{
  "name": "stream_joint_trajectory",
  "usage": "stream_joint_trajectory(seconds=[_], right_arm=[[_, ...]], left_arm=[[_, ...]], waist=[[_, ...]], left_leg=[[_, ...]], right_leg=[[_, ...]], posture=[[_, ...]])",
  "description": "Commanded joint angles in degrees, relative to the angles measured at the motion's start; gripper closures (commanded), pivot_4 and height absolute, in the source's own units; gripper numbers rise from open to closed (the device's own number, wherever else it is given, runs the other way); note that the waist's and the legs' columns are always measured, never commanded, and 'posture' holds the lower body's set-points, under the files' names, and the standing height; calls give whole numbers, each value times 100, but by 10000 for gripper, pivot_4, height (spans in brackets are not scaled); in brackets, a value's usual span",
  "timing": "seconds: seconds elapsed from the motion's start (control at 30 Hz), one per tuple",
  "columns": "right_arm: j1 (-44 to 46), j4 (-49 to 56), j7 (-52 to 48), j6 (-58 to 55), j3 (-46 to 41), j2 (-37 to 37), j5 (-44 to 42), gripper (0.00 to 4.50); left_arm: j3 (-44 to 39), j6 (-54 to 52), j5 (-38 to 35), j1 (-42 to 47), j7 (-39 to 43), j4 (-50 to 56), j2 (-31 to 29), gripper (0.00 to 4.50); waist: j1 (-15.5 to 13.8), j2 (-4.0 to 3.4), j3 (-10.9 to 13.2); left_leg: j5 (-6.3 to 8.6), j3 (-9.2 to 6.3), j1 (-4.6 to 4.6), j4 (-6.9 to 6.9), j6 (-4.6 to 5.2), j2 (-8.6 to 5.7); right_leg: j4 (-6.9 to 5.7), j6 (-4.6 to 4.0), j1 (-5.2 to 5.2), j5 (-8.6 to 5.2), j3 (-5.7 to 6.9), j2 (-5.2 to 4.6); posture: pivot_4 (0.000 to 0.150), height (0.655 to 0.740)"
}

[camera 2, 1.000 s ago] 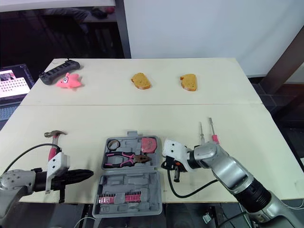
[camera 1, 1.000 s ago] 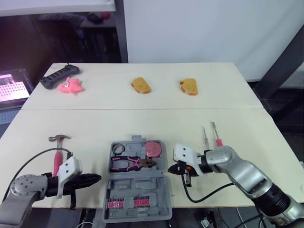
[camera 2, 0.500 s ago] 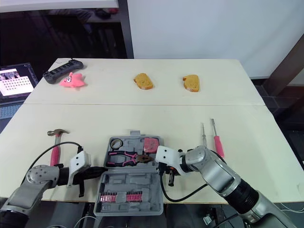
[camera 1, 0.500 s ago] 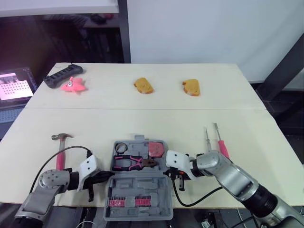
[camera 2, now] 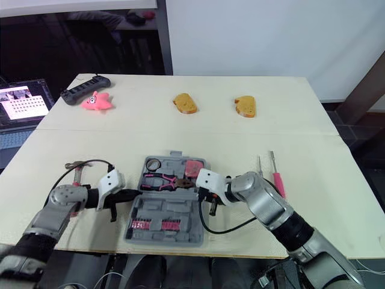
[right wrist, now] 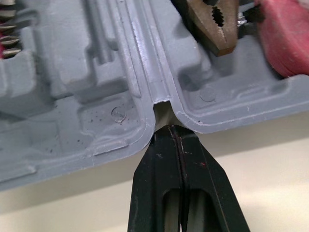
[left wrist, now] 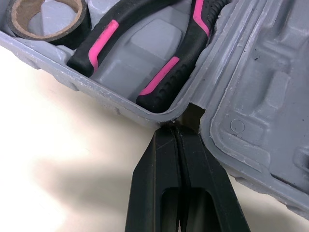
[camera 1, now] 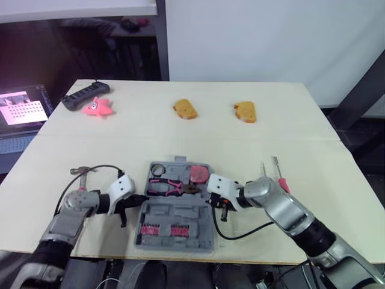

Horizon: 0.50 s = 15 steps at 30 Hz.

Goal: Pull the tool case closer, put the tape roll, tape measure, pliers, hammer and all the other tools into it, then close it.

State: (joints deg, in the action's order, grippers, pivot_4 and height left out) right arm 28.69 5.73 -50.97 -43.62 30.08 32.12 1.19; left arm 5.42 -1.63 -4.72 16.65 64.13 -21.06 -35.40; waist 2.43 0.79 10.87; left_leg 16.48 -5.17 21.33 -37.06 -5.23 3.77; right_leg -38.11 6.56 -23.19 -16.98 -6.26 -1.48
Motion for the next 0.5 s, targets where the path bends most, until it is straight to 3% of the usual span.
stream_joint_trajectory(seconds=[0.03, 0.5], right_arm=[[234, -244, 87, 344, -90, -246, 26, 45000], [181, -348, 24, 318, -120, -403, 149, 45000]], left_arm=[[244, 299, 98, 271, -11, -334, 265, 44557], [255, 405, 130, 441, -35, -539, 423, 44557]], waist=[[-1, -2, 0], [-5, -7, -3]], left_leg=[[0, 0, 0, 0, 0, 0], [0, -1, 0, 1, 0, -1]], right_leg=[[0, 1, 0, 0, 0, 0], [0, 3, 3, 1, 0, -1]], posture=[[1500, 7400], [1500, 7400]])
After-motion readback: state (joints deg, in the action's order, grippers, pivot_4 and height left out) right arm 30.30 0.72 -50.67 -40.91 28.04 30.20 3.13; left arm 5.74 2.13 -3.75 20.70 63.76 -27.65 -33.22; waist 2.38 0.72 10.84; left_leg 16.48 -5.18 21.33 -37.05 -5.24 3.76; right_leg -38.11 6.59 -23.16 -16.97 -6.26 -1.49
